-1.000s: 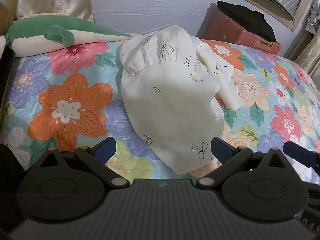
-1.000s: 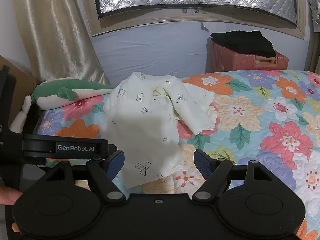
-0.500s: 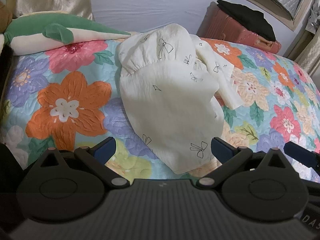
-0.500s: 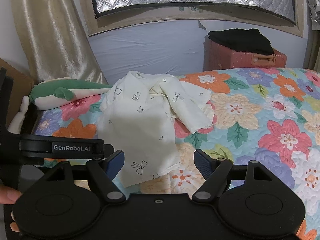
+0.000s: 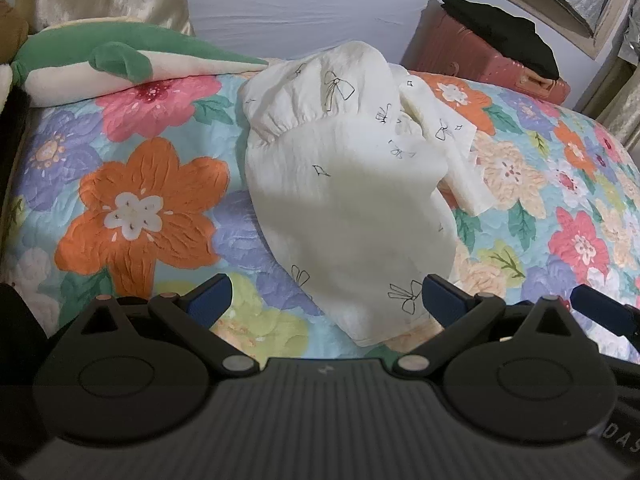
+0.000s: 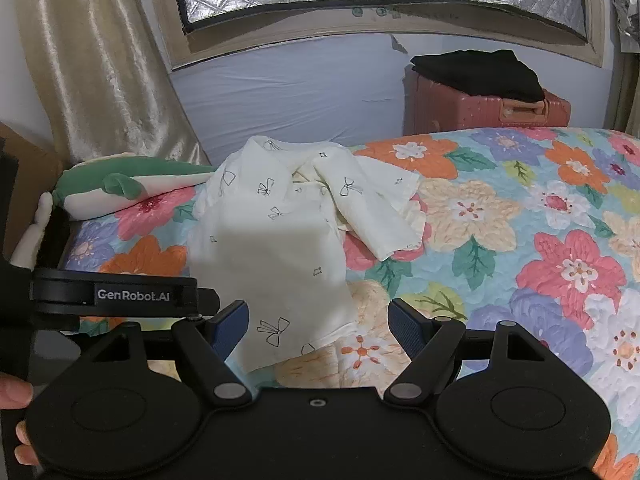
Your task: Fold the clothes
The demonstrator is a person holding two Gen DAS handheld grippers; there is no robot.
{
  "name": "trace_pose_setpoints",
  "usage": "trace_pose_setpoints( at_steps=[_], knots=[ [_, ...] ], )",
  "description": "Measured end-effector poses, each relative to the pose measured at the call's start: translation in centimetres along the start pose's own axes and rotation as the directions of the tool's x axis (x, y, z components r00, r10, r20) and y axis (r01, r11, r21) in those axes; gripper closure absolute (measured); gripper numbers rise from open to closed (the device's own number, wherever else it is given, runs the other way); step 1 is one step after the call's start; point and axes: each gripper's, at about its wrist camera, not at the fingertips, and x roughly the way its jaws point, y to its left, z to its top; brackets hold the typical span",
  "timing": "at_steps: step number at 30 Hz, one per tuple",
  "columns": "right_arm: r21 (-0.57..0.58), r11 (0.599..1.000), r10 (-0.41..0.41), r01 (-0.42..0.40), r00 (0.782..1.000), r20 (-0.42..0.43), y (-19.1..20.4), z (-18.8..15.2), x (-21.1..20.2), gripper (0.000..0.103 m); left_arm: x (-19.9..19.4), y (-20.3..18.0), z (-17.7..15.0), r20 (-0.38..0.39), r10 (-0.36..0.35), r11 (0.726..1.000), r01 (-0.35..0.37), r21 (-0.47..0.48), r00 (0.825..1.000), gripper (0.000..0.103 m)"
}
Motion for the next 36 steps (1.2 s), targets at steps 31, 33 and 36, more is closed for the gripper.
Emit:
trace_pose_setpoints(
  at_steps=[31,33,36],
  knots=[
    [0.369,0.901,0.259,-0.229,0.965,-0.032,-8.2,8.5,15.8,0.013,11.4,4.1,7.1,-0.064,-0.052,0.985,0.041,-0.169,0.997,0.001],
    [0.403,0.889,0.255,-0.219,0.966,-0.036,-9.1,8.8,17.8,0.013,13.2,5.0,6.3,-0.116,-0.042,0.975,0.015,-0.221,0.992,0.001],
    [0.408,0.894,0.223,-0.186,0.974,-0.045,-9.8,9.0,20.4,0.013,14.1,5.2,6.0,-0.122,-0.071,0.971,0.041,-0.234,0.990,0.003]
  ],
)
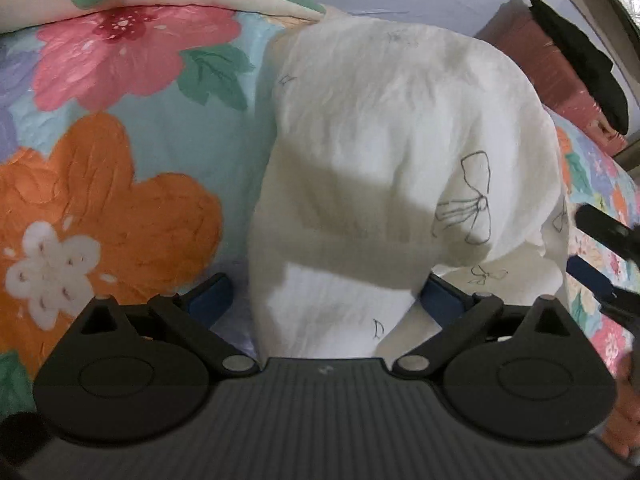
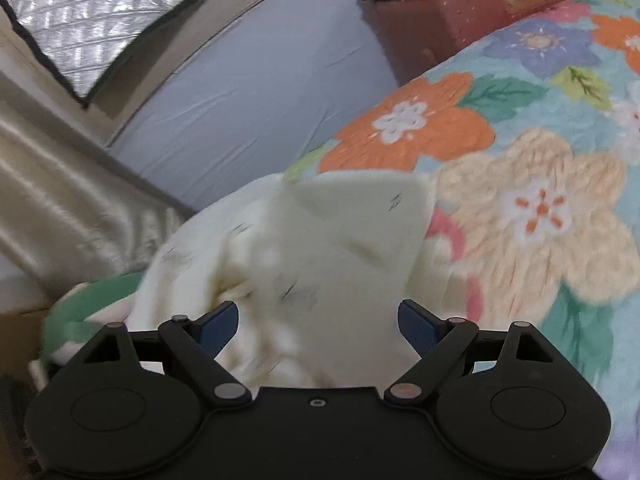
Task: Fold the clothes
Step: 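Grasp the cream garment edge with the right tool while the left tool grasps another edge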
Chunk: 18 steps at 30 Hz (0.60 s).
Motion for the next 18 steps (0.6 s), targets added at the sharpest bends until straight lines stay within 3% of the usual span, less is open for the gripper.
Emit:
trace_pose_setpoints(
  at_steps=[4,6,7,8,10,11,13,18],
  knots=[
    [-0.004,1.000,0.019,-0.019,0.999,-0.027,-1.3,0.1,2.6,0.012,0.1,-0.2,-0.3,0.034,-0.047,0.998,0.048,-0.031,0.998,0.023],
    [-0.050,0.998,0.032,-0.033,0.999,-0.020,-0.7,-0.7,3.4,0.016,0.3,-0.7,-0.6,0.044,-0.047,0.999,0.048,-0.020,0.998,0.026],
    [-0.071,0.996,0.052,-0.053,0.998,-0.028,-0.2,-1.3,3.4,0.024,0.4,-0.9,-0.7,0.048,-0.048,0.999,0.049,-0.016,0.998,0.029],
    [-0.092,0.993,0.072,-0.075,0.997,-0.038,0.3,-1.9,3.5,0.040,0.5,-1.0,-0.9,0.051,-0.059,0.998,0.060,-0.022,0.997,0.033],
    [-0.133,0.984,0.112,-0.119,0.992,-0.059,1.3,-3.0,3.6,0.059,0.7,-0.9,-1.2,0.055,-0.104,0.993,0.107,-0.055,0.993,0.057],
    [-0.138,0.982,0.124,-0.130,0.991,-0.049,1.5,-3.5,3.4,0.079,0.7,-0.9,-1.2,0.051,-0.135,0.988,0.138,-0.071,0.990,0.061],
    [-0.131,0.979,0.153,-0.158,0.987,-0.041,1.7,-4.1,2.8,0.085,0.7,-0.9,-1.1,0.043,-0.176,0.981,0.179,-0.075,0.983,0.073],
    [-0.100,0.969,0.224,-0.227,0.974,-0.039,1.8,-4.6,1.3,0.089,-0.2,-1.9,-0.2,0.055,-0.242,0.970,0.242,-0.001,0.969,0.082]
  ],
)
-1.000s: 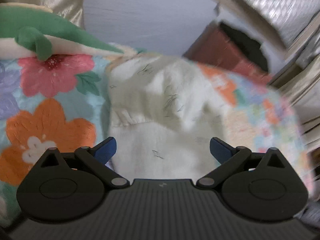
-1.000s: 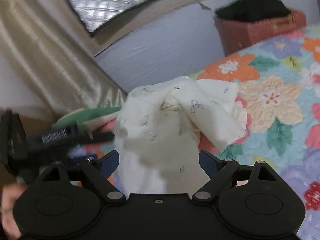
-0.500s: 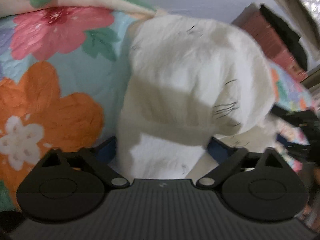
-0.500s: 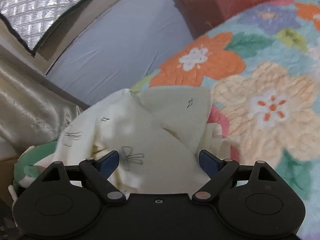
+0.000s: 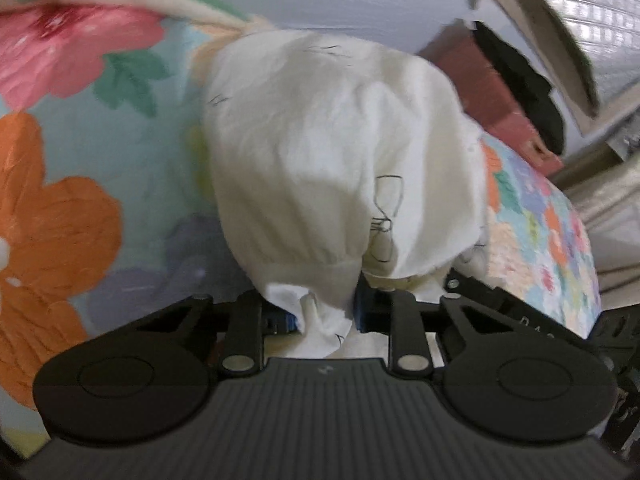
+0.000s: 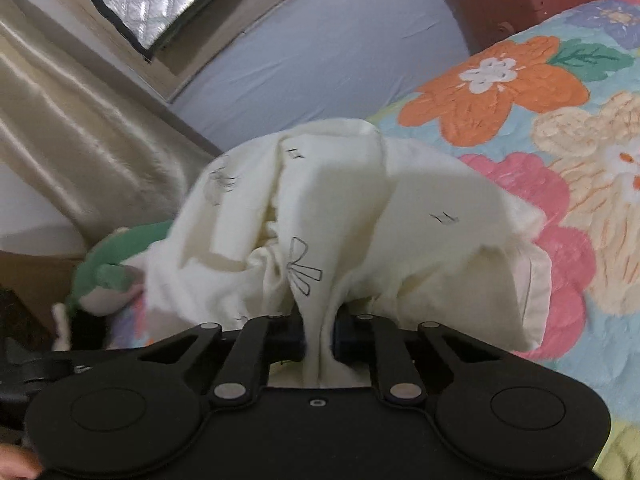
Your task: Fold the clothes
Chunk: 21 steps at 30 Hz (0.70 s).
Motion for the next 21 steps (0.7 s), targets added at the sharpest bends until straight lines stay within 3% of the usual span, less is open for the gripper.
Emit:
trace_pose_setpoints(
  at_steps=[6,11,14,17,21],
  knots=[
    [0.036,0.998,0.041,-0.043,0.998,0.044,-0.2,-0.2,-4.4,0.089,-1.3,-3.8,-1.2,-0.006,-0.100,0.989,0.100,0.107,0.995,0.085],
    [0.061,0.997,0.044,-0.049,0.995,0.087,-1.7,-0.7,-11.3,0.089,-3.3,-8.7,-4.3,-0.043,-0.198,0.950,0.202,0.236,0.979,0.085],
    [0.063,0.997,0.032,-0.040,0.993,0.109,-2.3,-1.8,-15.7,0.089,-5.4,-11.8,-8.0,-0.045,-0.222,0.904,0.223,0.365,0.974,0.085],
    [0.036,0.999,-0.007,0.003,0.994,0.112,-2.3,-3.5,-20.0,0.089,-8.1,-14.9,-12.9,-0.034,-0.223,0.822,0.206,0.530,0.974,0.085],
    [-0.025,0.998,-0.052,0.056,0.987,0.149,-2.4,-6.3,-26.7,0.089,-10.2,-18.1,-17.2,-0.094,-0.313,0.778,0.312,0.546,0.945,0.085]
  ],
)
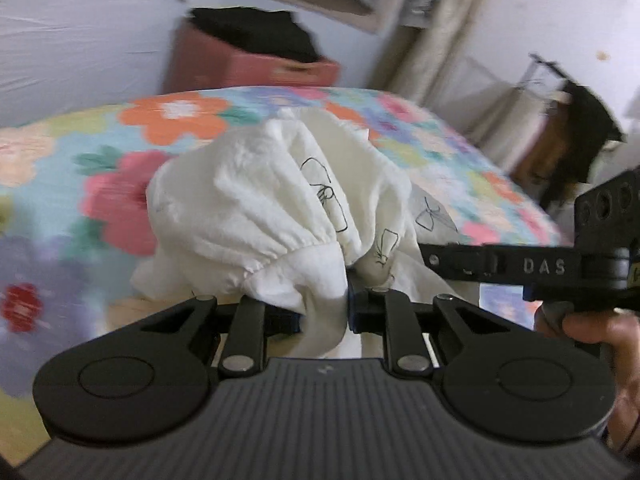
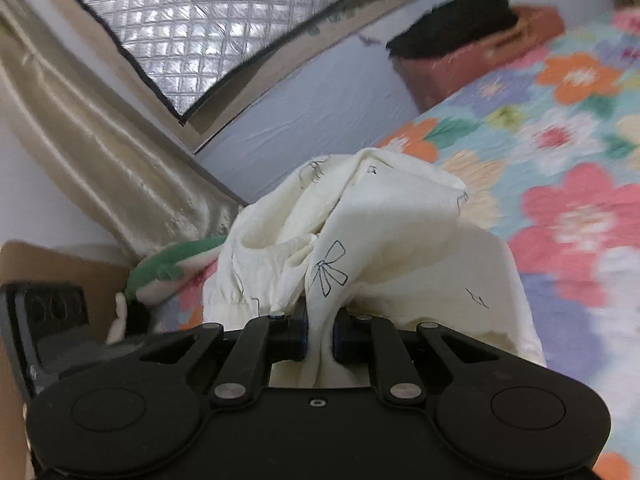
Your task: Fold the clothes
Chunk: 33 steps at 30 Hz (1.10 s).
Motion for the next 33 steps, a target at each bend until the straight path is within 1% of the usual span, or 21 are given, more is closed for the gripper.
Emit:
trace_pose_setpoints(
  at_steps=[3,6,9,11,14,16,17,18,19,20,21,22,23,24,25,27,29,31,32,33],
  knots=[
    [-0.004,0.999,-0.035,0.036,0.998,0.058,-1.3,-1.0,-5.3,0.089,0.7,-4.4,-0.3,0.005,-0.054,0.998,0.054,0.043,0.999,0.083],
    [-0.072,0.989,-0.120,0.129,0.985,0.120,-1.8,-1.7,-9.3,0.089,2.5,-9.0,-0.5,0.002,-0.065,0.993,0.064,0.099,0.998,0.083],
    [-0.112,0.969,-0.200,0.222,0.963,0.180,-2.6,-1.9,-13.0,0.089,4.4,-14.0,-0.6,-0.008,-0.077,0.984,0.077,0.161,0.997,0.083],
    [-0.109,0.960,-0.228,0.257,0.947,0.226,-4.1,-1.8,-15.6,0.089,5.6,-17.0,-0.2,-0.011,-0.102,0.981,0.103,0.167,0.995,0.083],
    [-0.083,0.952,-0.259,0.294,0.921,0.291,-6.7,-1.6,-19.6,0.089,7.4,-21.6,0.1,-0.015,-0.123,0.967,0.124,0.222,0.992,0.083],
    [-0.056,0.952,-0.266,0.301,0.905,0.332,-8.8,-1.8,-21.8,0.090,8.9,-24.3,0.1,-0.020,-0.125,0.955,0.125,0.270,0.992,0.083],
    [-0.052,0.943,-0.292,0.328,0.894,0.341,-9.9,-2.0,-22.2,0.090,10.1,-25.3,-0.1,-0.032,-0.109,0.952,0.114,0.283,0.994,0.083],
    [-0.047,0.933,-0.320,0.357,0.881,0.348,-11.0,-2.3,-22.7,0.090,11.4,-25.8,-0.3,-0.050,-0.083,0.954,0.094,0.286,0.995,0.082],
    [-0.043,0.921,-0.347,0.386,0.868,0.355,-12.1,-2.5,-23.1,0.090,12.8,-26.4,-0.6,-0.068,-0.056,0.954,0.074,0.289,0.996,0.078],
    [-0.037,0.895,-0.405,0.444,0.845,0.348,-13.2,-2.5,-23.1,0.090,14.2,-26.9,-0.8,-0.086,-0.030,0.955,0.054,0.293,0.996,0.074],
    [-0.020,0.863,-0.471,0.505,0.817,0.332,-14.3,-2.5,-23.0,0.090,15.5,-27.2,-1.2,-0.107,0.009,0.956,0.023,0.294,0.994,0.066],
    [0.003,0.826,-0.535,0.564,0.782,0.320,-15.4,-2.4,-23.0,0.090,16.5,-27.0,-1.6,-0.130,0.041,0.959,-0.003,0.283,0.991,0.066],
    [0.032,0.808,-0.568,0.588,0.763,0.307,-16.2,-2.1,-23.1,0.090,17.4,-26.6,-2.0,-0.153,0.056,0.965,-0.014,0.264,0.987,0.066],
    [0.076,0.809,-0.577,0.583,0.761,0.295,-17.3,-1.9,-23.5,0.090,17.8,-26.3,-2.4,-0.173,0.049,0.972,-0.007,0.235,0.984,0.066],
    [0.109,0.805,-0.586,0.582,0.756,0.290,-18.1,-1.8,-23.8,0.090,17.8,-26.1,-2.8,-0.183,0.026,0.979,0.013,0.206,0.983,0.064],
    [0.173,0.795,-0.605,0.581,0.745,0.281,-19.7,-1.7,-24.3,0.090,17.4,-26.1,-3.5,-0.185,-0.006,0.984,0.040,0.176,0.983,0.060],
    [0.183,0.779,-0.626,0.600,0.728,0.279,-20.3,-1.5,-24.4,0.090,16.8,-26.2,-3.7,-0.185,-0.001,0.980,0.038,0.198,0.983,0.054],
    [0.188,0.786,-0.617,0.589,0.732,0.289,-20.8,-1.6,-25.0,0.090,16.7,-26.9,-3.9,-0.191,-0.006,0.973,0.049,0.224,0.982,0.044],
    [0.188,0.793,-0.608,0.580,0.736,0.297,-21.1,-1.4,-25.1,0.090,16.8,-27.2,-4.0,-0.195,-0.010,0.970,0.057,0.236,0.981,0.041],
    [0.188,0.792,-0.609,0.581,0.732,0.305,-21.3,-1.2,-25.1,0.090,16.8,-27.3,-4.1,-0.199,-0.015,0.968,0.064,0.244,0.980,0.036]
  ],
)
